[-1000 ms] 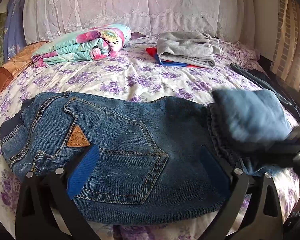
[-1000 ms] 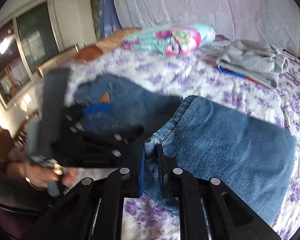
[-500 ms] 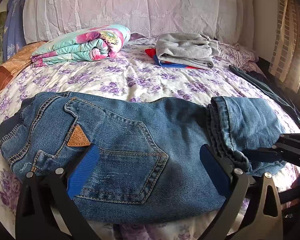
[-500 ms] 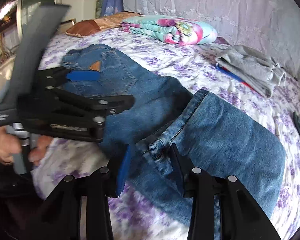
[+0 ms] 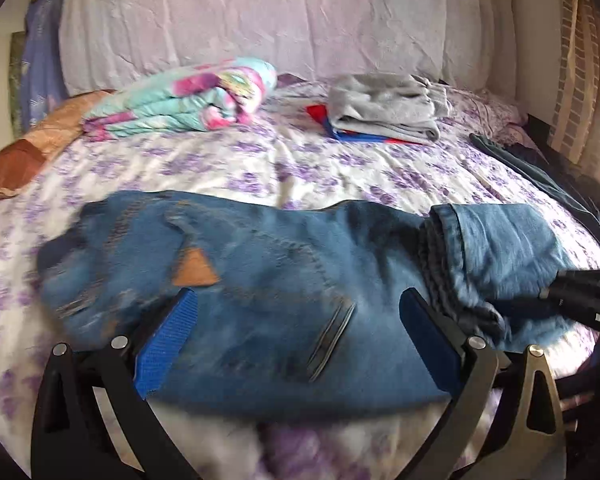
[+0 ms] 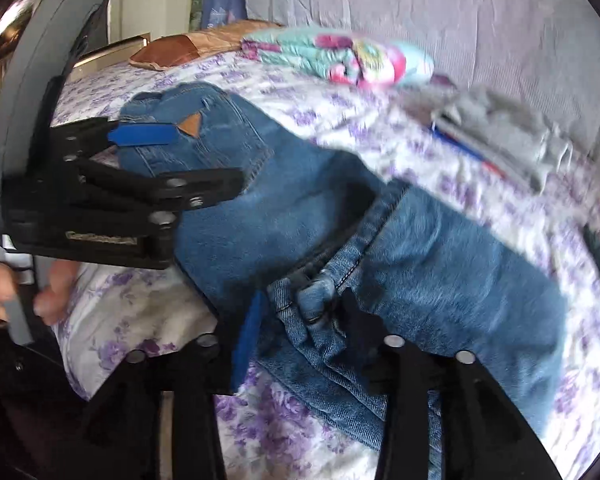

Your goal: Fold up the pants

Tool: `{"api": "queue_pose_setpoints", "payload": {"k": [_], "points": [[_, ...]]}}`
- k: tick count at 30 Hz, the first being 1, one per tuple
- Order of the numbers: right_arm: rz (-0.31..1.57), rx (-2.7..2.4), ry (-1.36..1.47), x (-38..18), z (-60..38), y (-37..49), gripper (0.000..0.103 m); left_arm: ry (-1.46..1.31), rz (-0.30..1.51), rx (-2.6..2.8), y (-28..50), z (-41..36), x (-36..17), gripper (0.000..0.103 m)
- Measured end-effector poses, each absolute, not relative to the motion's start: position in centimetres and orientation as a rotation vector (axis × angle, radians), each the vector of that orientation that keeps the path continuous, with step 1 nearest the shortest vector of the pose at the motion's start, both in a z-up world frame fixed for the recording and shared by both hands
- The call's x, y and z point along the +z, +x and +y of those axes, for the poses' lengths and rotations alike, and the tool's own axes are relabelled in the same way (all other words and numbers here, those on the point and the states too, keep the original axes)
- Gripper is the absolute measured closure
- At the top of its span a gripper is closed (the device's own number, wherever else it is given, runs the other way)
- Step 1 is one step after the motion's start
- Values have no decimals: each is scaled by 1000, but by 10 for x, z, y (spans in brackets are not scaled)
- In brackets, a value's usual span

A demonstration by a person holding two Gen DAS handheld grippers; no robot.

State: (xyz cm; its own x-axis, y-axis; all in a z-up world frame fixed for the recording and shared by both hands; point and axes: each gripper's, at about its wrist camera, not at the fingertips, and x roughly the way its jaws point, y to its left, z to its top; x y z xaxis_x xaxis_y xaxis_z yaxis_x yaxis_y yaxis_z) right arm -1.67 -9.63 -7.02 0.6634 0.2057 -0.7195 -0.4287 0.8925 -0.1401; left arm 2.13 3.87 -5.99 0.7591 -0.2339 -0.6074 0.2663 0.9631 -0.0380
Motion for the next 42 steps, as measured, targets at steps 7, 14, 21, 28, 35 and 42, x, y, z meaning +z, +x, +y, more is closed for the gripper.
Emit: {"api": "queue_pose_setpoints", "payload": {"k": [7, 14, 21, 28, 35, 42], "points": [[604, 457, -154, -17, -119, -51, 37, -201, 823, -188, 19, 134, -49, 5], [595, 431, -4, -19, -144, -53, 38, -585, 965, -159, 76, 190, -81, 5], [624, 386, 39, -36, -163, -66, 52, -651, 911, -134, 95, 188, -83, 38], [647, 268, 143, -47, -211, -69, 60, -408, 720, -109, 69, 150, -40, 65], [562, 181, 206, -33, -253, -80, 60, 25, 539, -386, 15, 5, 32, 69], [562, 179, 448, -40, -315, -85, 40, 473, 664, -691, -32, -151, -57, 70]]}}
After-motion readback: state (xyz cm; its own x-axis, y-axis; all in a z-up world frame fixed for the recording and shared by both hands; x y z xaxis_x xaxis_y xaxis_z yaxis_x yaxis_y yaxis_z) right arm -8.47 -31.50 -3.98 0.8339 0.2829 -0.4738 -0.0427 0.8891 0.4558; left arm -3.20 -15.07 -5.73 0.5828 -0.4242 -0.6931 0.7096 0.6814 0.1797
